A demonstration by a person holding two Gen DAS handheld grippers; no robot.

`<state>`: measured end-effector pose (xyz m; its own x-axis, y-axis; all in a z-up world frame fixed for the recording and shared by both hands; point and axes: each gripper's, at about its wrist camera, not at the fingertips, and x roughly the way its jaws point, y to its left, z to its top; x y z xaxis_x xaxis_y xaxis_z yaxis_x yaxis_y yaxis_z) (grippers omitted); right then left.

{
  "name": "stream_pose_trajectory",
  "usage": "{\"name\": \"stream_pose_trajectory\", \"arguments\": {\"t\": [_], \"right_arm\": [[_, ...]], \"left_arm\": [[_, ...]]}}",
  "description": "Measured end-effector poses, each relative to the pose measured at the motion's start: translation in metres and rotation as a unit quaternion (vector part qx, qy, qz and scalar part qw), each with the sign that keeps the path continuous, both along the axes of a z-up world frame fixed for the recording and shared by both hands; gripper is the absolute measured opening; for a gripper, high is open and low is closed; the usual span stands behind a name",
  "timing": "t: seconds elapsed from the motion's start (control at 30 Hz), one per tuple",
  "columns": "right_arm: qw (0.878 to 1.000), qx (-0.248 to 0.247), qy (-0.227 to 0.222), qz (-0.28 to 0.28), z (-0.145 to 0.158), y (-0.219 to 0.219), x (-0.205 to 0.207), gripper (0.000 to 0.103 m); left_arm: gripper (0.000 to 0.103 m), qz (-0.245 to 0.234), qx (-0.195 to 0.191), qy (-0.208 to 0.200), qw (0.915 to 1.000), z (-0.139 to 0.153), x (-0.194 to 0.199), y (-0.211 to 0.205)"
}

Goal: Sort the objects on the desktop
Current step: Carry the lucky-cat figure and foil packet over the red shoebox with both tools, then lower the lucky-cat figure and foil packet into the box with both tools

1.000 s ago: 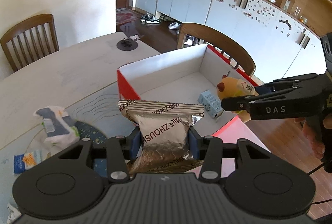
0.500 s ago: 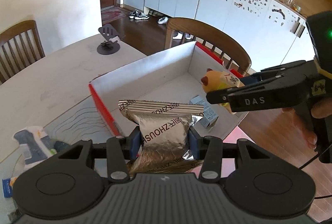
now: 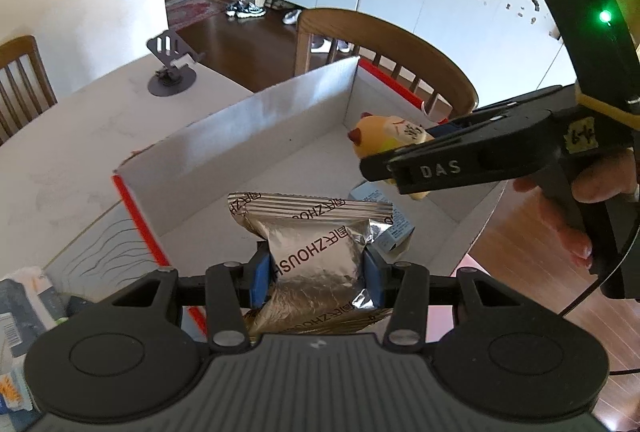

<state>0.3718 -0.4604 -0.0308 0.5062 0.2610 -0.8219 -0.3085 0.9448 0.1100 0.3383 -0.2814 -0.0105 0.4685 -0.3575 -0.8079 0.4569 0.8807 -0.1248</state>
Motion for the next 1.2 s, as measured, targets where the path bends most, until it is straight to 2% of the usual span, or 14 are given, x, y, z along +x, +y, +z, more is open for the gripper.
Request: {"name": "stream_pose_trajectory", "arguments": {"t": [0.77,1.2], "right_arm": [[0.999,-0.005,0.049,-0.007,-0.047,0.023,0.059,0.048],[0.997,-0.013,0.075,0.002,-0.061,0.039,0.071,0.048]], "left_arm": [[0.045,-0.035,0.041,0.039,0.9978,-0.030,0.030,-0.025],[0.045,-0.038,0.043,0.069,0.9959,-0.046,0.042,-0.028]]}}
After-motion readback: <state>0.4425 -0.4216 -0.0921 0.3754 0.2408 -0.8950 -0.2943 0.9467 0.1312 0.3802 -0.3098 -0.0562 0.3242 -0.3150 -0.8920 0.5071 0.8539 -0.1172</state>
